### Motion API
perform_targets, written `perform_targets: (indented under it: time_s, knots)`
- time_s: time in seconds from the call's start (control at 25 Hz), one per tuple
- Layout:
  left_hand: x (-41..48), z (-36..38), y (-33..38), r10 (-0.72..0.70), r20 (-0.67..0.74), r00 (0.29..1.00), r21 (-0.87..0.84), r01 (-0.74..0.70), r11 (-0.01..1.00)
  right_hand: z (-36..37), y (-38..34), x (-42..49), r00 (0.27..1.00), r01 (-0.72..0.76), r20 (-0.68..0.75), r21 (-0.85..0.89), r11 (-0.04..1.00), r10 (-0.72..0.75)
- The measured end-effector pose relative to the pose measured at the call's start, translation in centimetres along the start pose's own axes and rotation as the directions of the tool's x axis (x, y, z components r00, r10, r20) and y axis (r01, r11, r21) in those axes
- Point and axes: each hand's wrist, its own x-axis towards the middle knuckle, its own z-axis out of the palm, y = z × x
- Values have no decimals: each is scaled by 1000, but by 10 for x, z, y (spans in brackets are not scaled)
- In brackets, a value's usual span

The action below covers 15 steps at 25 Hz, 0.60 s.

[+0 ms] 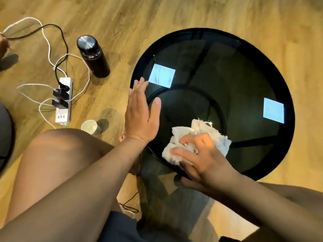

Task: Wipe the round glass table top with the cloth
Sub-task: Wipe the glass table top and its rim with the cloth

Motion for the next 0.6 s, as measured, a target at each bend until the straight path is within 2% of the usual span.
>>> perform_targets:
  time_s: [0.28,0.36,0.52,0.6]
  knots:
    - [1,-1,-1,28,39,999,11,-28,1000,1,66,215,951,-158,-269,9,987,155]
    - [1,0,-1,23,53,998,26,-25,999,1,91,266,937,-219,-287,-35,975,200]
    - [4,-2,1,-27,47,999,25,25,999,-1,101,309,872,-429,-256,10,903,417]
    - [5,-3,5,-49,37,998,-5,49,999,-4,83,288,900,-383,-229,-3,924,372]
